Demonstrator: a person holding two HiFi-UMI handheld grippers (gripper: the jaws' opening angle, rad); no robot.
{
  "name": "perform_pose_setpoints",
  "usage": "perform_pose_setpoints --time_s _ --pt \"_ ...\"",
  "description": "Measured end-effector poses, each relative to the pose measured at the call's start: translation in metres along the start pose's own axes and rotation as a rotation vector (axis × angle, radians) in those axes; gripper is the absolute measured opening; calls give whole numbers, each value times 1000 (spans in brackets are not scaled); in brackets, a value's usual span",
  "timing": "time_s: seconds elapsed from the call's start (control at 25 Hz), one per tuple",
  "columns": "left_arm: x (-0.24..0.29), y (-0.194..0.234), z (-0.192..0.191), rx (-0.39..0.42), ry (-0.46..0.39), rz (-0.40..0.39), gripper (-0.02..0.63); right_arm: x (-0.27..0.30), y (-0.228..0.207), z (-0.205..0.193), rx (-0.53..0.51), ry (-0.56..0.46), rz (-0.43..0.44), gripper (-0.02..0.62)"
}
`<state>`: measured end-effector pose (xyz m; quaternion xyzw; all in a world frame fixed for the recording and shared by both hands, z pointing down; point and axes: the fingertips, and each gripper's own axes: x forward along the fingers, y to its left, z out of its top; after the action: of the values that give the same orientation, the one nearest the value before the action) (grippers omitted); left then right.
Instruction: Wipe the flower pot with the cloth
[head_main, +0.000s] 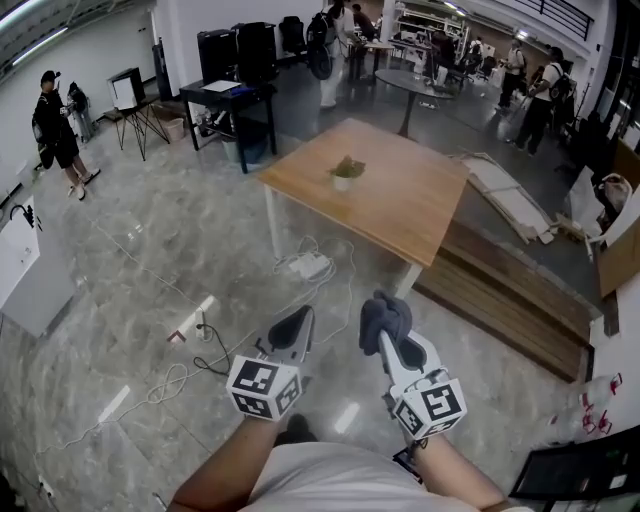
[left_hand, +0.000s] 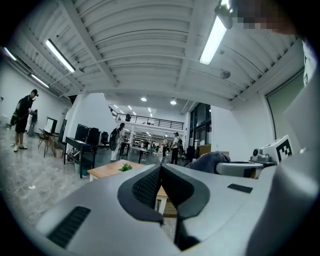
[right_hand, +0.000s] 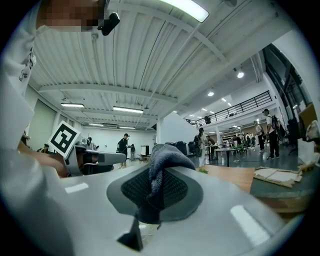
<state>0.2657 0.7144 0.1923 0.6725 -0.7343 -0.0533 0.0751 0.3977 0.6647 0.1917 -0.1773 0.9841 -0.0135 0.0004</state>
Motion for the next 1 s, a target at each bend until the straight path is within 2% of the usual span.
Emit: perform_pose_setpoints --time_s 0.2,0.36,0.56,0.76,1.0 --pt "39 67 11 -23 27 -50 8 77 -4 2 -1 15 -34 35" --pt "71 93 24 6 48 -106 6 120 -17 8 0 11 -71 35" --pt "115 120 26 18 63 -133 8 161 -46 -2 10 29 -98 35" --pt "178 147 16 18 85 -118 7 198 -111 -18 23 44 -129 35" --pt "292 180 2 -10 104 -86 6 273 -224 -43 52 36 -110 35"
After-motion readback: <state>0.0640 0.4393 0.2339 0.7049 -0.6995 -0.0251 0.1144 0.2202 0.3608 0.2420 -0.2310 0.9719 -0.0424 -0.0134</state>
